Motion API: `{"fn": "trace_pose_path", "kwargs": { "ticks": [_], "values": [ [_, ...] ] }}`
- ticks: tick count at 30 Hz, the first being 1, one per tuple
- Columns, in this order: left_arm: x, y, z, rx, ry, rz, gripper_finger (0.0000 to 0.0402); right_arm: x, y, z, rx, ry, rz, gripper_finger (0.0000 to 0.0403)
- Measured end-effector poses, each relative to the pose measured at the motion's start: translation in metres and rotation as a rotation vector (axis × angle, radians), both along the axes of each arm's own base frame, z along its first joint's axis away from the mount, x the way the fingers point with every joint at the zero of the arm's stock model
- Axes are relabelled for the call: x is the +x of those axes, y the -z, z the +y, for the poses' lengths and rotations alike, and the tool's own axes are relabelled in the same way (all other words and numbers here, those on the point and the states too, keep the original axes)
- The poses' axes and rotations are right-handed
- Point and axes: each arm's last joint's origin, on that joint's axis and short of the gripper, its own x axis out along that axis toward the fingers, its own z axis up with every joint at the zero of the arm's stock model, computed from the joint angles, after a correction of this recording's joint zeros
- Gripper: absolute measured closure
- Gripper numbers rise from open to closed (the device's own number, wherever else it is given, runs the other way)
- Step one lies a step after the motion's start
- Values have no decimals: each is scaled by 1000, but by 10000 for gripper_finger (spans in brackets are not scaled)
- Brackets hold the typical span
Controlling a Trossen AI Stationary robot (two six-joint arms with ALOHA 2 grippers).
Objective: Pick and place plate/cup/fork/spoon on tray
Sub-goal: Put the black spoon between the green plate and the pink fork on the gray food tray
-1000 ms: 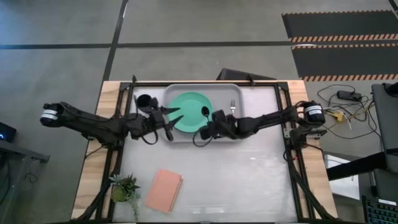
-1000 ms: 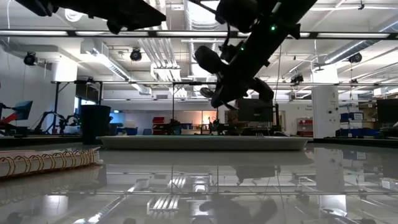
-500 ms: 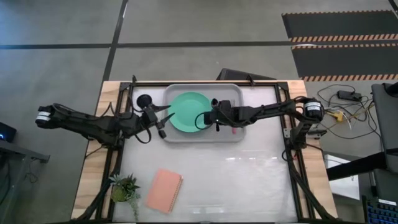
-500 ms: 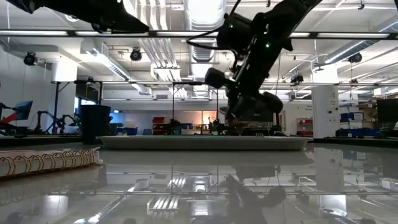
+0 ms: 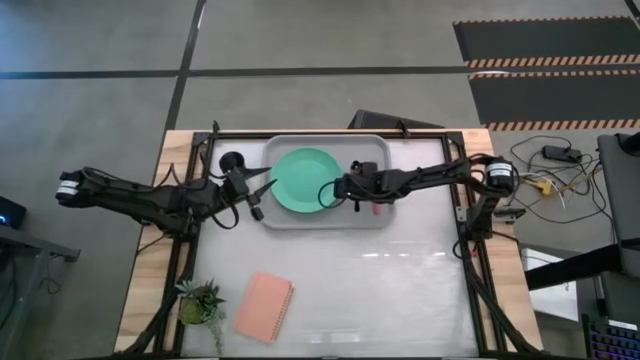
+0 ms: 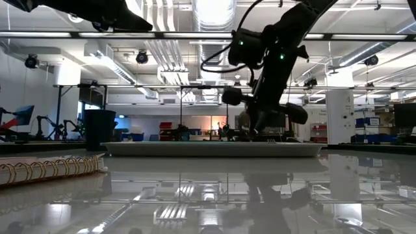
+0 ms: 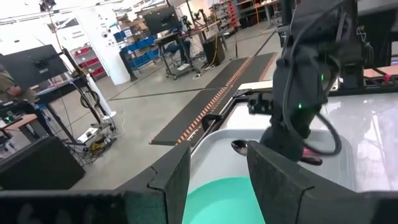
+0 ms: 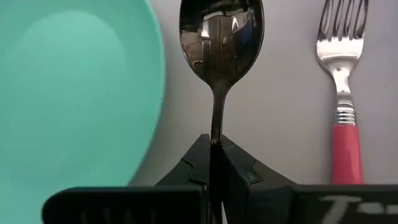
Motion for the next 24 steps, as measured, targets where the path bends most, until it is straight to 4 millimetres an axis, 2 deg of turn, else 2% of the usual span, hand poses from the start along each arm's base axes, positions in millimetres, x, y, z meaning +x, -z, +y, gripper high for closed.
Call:
{"fn": "trace_pose_path", "kwargs": {
  "ticks": [4,15,24],
  "values": [
    [-1,-1,0,0,0,-4,260,2,12,0,10,11,29,394],
    [-1,-1,0,0,0,-3,260,4,28,-1,23,27,68,394],
    [-1,0,0,0,0,-3,260,4,30,-1,11,17,82,394]
  ]
}}
